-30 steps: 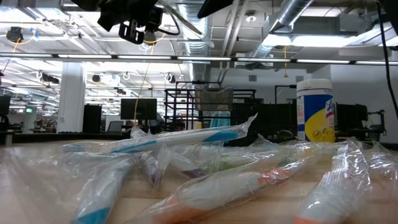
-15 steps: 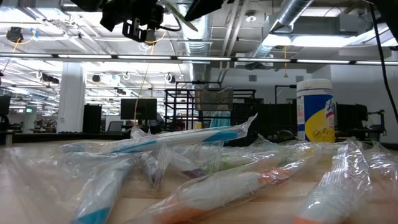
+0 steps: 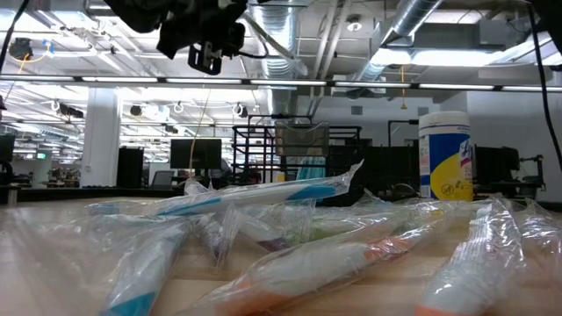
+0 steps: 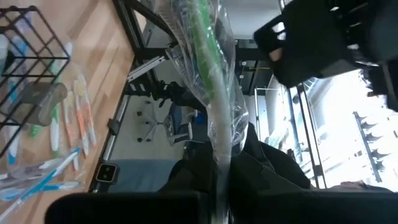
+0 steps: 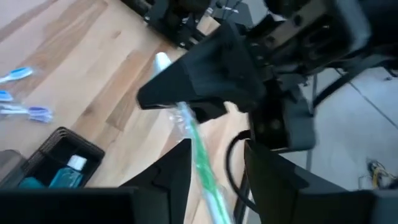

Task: Pick & Place toothbrushing station
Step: Put the green toothbrush into the black wire organizer

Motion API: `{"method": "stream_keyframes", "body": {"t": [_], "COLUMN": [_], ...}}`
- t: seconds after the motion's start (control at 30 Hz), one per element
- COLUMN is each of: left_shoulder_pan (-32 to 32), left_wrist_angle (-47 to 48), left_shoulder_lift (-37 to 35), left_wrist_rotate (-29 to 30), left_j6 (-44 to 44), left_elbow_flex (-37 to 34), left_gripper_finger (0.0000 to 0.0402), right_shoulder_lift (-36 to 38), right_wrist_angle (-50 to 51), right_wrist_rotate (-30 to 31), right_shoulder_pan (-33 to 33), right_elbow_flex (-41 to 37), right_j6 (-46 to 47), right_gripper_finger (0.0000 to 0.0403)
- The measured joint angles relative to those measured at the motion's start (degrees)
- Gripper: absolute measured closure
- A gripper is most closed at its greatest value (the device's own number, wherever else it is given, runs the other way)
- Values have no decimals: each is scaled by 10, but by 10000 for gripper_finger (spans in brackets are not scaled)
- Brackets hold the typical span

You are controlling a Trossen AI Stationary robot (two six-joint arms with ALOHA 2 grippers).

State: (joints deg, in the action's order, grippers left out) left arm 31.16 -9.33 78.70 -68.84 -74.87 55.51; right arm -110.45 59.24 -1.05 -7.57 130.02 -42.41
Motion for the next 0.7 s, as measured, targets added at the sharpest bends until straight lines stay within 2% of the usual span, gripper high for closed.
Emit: {"method": "stream_keyframes", "body": {"t": [0.7], "left_shoulder_pan": [-2], "left_wrist_angle": [-72], "left_shoulder_lift": [-1], "left_wrist_rotate": [4], "left_j6": [-45], "left_elbow_flex": [0], "left_gripper_finger": [391], "right_shoulder_lift": [-5], "right_wrist_angle": [-14], "right_wrist_rotate": [-21], "right_shoulder_pan": [3], "right_elbow_flex": [0], "right_j6": [-6], "right_gripper_finger": [269]}}
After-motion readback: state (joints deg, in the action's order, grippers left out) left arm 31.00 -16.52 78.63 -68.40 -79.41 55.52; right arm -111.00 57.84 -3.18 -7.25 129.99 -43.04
